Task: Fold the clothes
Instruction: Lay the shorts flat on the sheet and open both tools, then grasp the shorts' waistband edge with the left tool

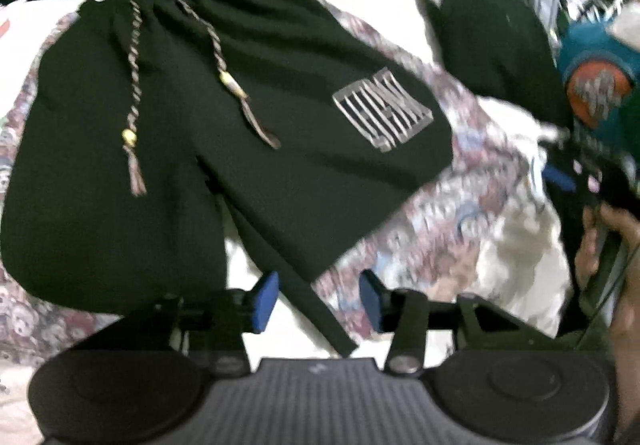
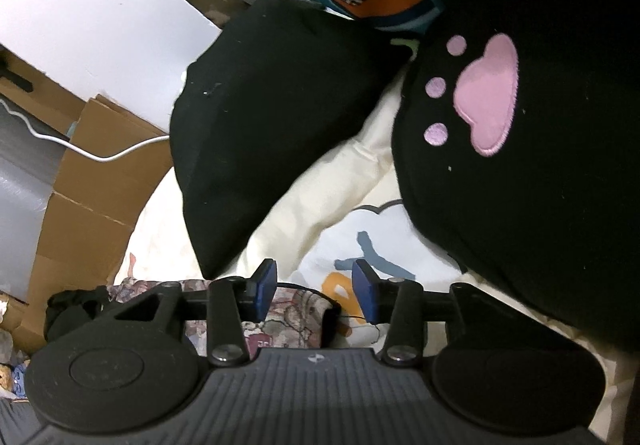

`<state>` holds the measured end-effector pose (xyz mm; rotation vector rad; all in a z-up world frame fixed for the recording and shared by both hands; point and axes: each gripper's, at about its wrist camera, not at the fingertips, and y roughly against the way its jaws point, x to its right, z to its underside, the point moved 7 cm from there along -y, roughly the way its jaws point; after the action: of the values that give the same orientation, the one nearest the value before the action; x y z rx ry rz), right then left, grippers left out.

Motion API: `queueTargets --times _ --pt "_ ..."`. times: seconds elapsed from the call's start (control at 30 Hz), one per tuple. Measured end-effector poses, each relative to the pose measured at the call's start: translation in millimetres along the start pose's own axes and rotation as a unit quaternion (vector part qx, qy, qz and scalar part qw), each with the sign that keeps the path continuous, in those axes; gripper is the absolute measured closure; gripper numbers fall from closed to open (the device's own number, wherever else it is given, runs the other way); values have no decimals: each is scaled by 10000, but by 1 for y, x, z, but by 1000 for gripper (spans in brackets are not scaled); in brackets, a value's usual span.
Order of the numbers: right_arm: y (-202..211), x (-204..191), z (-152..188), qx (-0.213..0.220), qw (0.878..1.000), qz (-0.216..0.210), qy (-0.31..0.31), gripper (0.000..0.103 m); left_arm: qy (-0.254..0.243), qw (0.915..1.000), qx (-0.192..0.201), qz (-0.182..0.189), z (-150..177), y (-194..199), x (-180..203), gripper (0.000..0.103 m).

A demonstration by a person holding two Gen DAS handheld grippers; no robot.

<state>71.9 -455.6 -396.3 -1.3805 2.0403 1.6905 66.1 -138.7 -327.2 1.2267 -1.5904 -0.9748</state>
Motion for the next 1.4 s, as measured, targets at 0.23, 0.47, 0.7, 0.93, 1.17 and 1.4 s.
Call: queueTargets --times 0.23,0.47,0.7,0.93,1.17,1.4 --pt "2 -14 1 -26 9996 -279 93 55 494 9975 506 -83 -42 49 -28 45" --pt "7 -20 -7 -173 9972 -659 303 53 1115 9902 727 -421 -103 88 -61 42" --pt "12 -23 -10 -260 9948 -988 41 29 1265 9831 1158 -646 -150 107 -74 38" --pt "14 -16 -20 -256 9940 -1063 27 27 970 9883 1105 -399 -171 87 -59 34" --pt "19 -31 -32 -109 9921 -1172 437 26 571 9936 973 62 -187 56 -41 36" --pt "-2 -64 -27 -319 9863 -1463 698 26 234 9955 884 245 -203 24 -39 36"
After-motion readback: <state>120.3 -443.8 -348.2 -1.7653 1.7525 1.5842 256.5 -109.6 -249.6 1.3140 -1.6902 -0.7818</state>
